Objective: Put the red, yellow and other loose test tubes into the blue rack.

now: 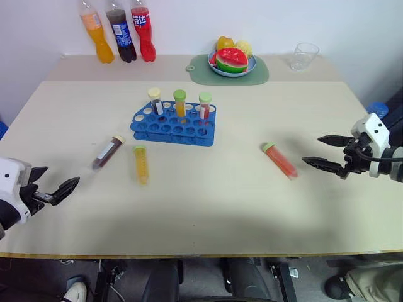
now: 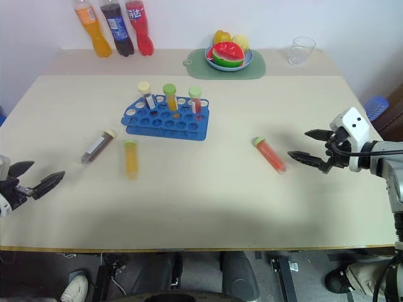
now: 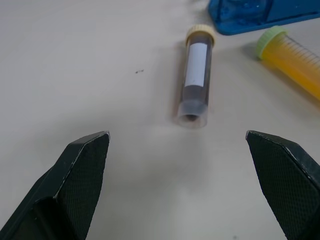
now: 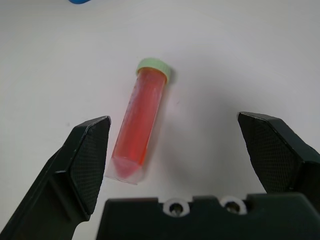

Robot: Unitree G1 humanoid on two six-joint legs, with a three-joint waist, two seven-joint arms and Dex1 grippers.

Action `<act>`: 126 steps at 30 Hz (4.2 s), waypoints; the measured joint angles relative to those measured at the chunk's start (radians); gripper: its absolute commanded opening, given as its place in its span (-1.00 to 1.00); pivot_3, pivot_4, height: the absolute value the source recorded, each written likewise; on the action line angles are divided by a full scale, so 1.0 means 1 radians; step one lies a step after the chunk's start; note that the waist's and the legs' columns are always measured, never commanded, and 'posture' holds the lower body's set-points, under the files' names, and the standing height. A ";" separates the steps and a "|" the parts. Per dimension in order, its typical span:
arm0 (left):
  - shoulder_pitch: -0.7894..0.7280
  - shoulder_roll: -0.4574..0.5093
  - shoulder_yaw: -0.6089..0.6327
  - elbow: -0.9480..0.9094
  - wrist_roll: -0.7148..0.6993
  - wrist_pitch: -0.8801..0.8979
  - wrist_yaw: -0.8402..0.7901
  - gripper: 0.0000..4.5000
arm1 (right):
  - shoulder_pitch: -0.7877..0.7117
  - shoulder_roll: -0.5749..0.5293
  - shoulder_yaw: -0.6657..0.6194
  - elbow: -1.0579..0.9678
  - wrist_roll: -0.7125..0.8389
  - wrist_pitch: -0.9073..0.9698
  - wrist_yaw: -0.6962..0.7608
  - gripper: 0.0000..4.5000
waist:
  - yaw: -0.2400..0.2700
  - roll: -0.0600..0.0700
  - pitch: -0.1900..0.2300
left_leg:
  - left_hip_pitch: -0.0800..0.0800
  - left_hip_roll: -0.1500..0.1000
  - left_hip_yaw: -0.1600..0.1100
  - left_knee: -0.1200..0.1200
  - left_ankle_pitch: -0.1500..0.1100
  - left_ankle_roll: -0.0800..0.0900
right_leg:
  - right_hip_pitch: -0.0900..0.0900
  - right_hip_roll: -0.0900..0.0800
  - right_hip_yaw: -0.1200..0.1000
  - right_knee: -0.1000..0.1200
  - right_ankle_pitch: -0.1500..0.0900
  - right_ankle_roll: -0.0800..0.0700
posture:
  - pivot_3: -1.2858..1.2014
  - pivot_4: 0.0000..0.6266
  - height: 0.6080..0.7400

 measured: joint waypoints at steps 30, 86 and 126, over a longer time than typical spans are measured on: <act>-0.359 -0.049 -0.467 -0.143 -0.082 0.042 -0.004 1.00 | -0.369 0.080 0.316 -0.140 -0.017 0.689 -0.183 0.99 | -0.003 0.000 0.000 | 0.000 0.000 -0.001 0.000 0.000 0.000 | 0.000 0.001 0.000 0.000 0.000 0.000 | 0.03 -0.52 0.91; -0.319 -0.353 -0.563 -0.026 0.099 -0.248 0.235 1.00 | -0.341 1.066 0.262 0.230 -0.265 -0.565 -0.769 -0.67 | -0.006 0.001 -0.001 | -0.003 -0.001 -0.004 0.000 0.002 -0.004 | -0.004 0.001 0.000 0.002 0.001 0.000 | 0.03 -0.52 0.91; -0.465 -0.240 -0.495 -0.164 0.053 0.107 0.395 1.00 | -0.420 1.040 0.248 0.339 -0.268 -0.680 -0.737 0.98 | -0.024 0.002 0.000 | -0.003 -0.001 -0.009 0.000 0.002 -0.004 | -0.003 0.001 -0.001 0.003 0.001 0.000 | 0.03 -0.52 0.91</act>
